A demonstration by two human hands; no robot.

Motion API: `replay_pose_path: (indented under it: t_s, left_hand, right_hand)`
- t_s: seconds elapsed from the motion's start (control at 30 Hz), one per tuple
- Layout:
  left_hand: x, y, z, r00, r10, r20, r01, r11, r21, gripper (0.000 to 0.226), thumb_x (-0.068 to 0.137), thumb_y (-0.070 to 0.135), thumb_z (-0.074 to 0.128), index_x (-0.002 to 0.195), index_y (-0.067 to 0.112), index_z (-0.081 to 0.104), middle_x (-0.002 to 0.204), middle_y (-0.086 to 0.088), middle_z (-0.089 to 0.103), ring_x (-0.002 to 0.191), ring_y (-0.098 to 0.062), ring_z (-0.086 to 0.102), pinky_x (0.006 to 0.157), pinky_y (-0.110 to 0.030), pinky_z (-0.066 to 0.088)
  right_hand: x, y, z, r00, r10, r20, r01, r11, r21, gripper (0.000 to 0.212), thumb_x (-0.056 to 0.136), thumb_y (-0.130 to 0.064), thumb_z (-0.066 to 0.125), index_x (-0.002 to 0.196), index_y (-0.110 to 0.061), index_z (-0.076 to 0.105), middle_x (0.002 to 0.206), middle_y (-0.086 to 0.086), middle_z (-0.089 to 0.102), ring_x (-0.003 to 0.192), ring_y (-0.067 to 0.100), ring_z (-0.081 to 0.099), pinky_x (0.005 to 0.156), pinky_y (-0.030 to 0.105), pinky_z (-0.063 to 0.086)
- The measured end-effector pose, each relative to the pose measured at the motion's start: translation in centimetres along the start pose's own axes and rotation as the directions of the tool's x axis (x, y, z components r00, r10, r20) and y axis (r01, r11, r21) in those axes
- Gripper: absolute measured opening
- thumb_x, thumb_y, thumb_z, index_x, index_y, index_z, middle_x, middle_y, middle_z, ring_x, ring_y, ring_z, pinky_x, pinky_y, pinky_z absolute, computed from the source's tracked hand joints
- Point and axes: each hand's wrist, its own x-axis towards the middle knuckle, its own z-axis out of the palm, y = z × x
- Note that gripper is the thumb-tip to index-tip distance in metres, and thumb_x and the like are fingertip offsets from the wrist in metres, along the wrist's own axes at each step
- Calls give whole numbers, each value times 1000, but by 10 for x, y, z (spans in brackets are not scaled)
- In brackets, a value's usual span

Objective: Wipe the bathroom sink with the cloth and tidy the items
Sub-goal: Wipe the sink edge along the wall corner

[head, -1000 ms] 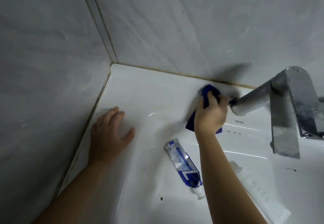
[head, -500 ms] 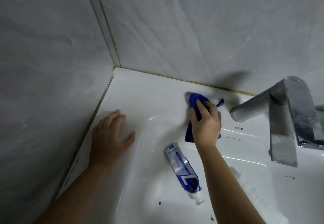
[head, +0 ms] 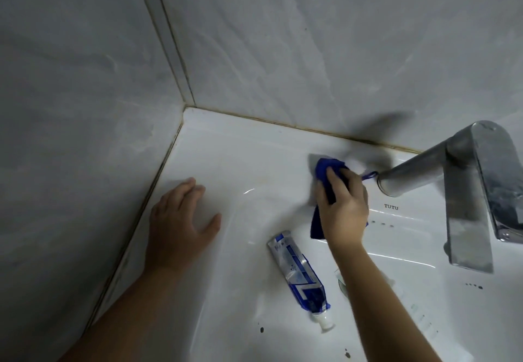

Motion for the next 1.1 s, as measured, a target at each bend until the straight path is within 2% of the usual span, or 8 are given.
replay_pose_path:
  t_s: [0.07,0.2,0.37,0.5,0.57,0.7,0.93,1.1]
  left_hand:
    - [0,0,0,1000,0,-1,0,1000,2,56,73,47,48,110,7,63,122,-11,59,110,-28,53,85,-41,43]
    - [0,-1,0,1000,-8,-5,8,1000,5,56,72,47,49,109,7,64,121,-11,60,108,-27,53,84,-40,44]
    - [0,-1,-2,1000,9,0,-9,1000,18,55,74,47,49,109,7,64,120,-12,61,105,-30,56,84,-39,45]
    - [1,0,-2,1000,-6,23,5,1000,11,55,73,47,49,108,7,64,119,-13,61,105,-31,59,84,-39,45]
    - [1,0,-1,999,-12,37,12,1000,18,56,73,47,49,108,7,64,119,-13,61,106,-31,59,85,-40,45]
    - [0,-2,-2,998,-12,57,10,999,35,56,75,48,49,113,10,62,123,-11,59,109,-29,56,87,-40,45]
    - [-1,0,-3,997,-55,49,55,998,4,53,72,47,51,110,12,63,122,-8,60,109,-25,53,86,-35,42]
    - [-5,-2,-9,998,-20,60,19,1000,24,56,75,48,48,113,9,62,123,-14,59,112,-30,55,91,-41,44]
  right_hand:
    - [11,13,-7,999,-9,35,10,1000,-23,28,83,-16,59,105,-2,65,109,21,60,88,38,58,78,34,47]
    - [30,-4,5,930,367,-28,-365,929,54,28,81,-10,61,108,-2,63,113,23,53,94,42,55,81,36,42]
    - [32,-78,49,977,-154,148,118,967,225,27,80,-14,58,103,0,65,101,23,59,81,39,58,69,36,49]
    - [49,-54,38,998,67,16,-69,978,199,29,84,-11,59,110,-1,62,110,23,55,93,37,56,77,34,45]
    - [50,-66,46,995,-29,99,9,980,200,30,84,-14,59,110,-1,62,112,22,54,93,38,56,78,35,44]
    - [55,-133,85,834,-428,349,320,889,327,30,84,-16,61,110,-1,62,118,21,52,96,40,54,82,42,48]
    - [26,-80,51,983,-75,168,41,980,196,27,82,-6,62,109,-1,63,110,22,54,87,39,55,75,33,41]
    - [51,-137,86,872,-331,361,235,929,284,33,89,-14,55,120,-5,56,127,17,46,105,35,49,88,36,41]
